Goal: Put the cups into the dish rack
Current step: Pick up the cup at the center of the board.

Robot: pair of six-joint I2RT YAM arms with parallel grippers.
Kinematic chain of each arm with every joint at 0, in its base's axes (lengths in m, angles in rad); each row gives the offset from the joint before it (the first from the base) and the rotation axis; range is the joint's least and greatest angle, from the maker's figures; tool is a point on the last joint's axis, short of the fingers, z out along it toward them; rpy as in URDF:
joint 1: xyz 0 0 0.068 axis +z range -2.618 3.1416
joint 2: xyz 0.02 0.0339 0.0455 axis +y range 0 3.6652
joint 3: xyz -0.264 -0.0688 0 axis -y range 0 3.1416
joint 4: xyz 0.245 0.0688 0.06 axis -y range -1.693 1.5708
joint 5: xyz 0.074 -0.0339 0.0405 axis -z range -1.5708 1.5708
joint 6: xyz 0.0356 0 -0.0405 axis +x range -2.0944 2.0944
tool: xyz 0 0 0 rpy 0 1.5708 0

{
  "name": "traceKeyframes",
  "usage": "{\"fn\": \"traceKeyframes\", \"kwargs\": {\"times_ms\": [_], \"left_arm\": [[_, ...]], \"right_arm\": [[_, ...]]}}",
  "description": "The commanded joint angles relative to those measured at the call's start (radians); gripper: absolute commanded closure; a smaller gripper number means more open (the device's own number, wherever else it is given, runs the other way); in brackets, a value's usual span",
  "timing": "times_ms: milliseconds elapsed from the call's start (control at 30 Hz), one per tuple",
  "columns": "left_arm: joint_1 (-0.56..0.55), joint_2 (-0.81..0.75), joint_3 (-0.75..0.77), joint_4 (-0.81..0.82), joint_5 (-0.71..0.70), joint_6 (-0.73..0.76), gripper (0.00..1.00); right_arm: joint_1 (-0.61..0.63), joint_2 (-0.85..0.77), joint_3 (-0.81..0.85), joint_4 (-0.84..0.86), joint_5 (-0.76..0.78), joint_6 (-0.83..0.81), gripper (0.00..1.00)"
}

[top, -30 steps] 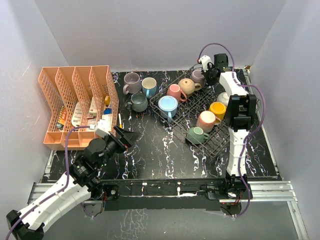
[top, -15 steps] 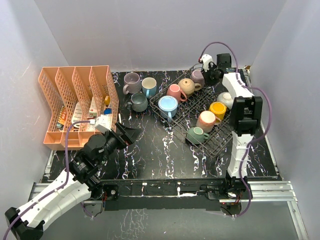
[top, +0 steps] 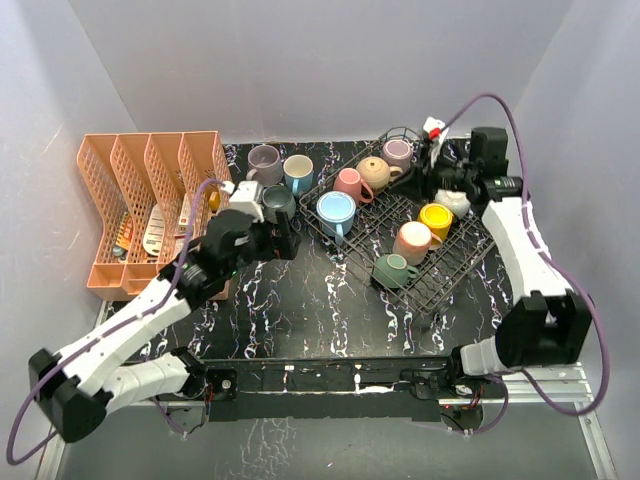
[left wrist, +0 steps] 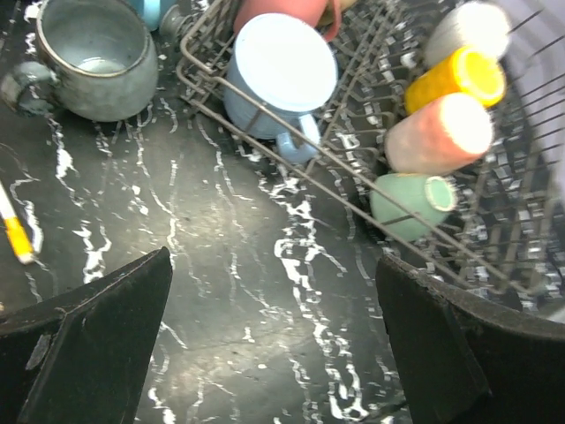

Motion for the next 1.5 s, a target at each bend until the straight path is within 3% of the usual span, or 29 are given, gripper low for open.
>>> {"fn": "traceKeyframes", "kwargs": {"times_ms": [0,167,333,600,1033,1400,1467], "left_arm": [[0.017,0.156,0.139,-0.174,-0.051,0.203,0.03],[0.059,0.368,0.314,-0.295,-0.050,0.324,0.03],[0.113,0.549,0.474,-0.371,-0.046,0.465,0.08],[0.164,0.780,0.645,-0.396,-0.029,0.799,0.05],[0.251,1.124,1.047,-0.630,0.141,0.864,0.43],[0.308,1.202,1.113,-0.661,0.310,0.840,0.59],[0.309,1.215,1.113,-0.668,0.325,0.840,0.68]], "right_arm": [[-0.007,-0.141,-0.146,-0.022,-0.311,-0.005,0.67],[-0.007,-0.246,-0.318,-0.021,-0.339,-0.091,0.63],[-0.060,-0.342,-0.466,0.097,-0.356,-0.044,0.62],[-0.120,-0.405,-0.521,0.159,-0.360,0.002,0.62],[-0.130,-0.413,-0.535,0.195,-0.336,0.045,0.62],[-0.130,-0.408,-0.538,0.202,-0.316,0.048,0.62],[-0.129,-0.408,-0.540,0.204,-0.316,0.048,0.62]]}}
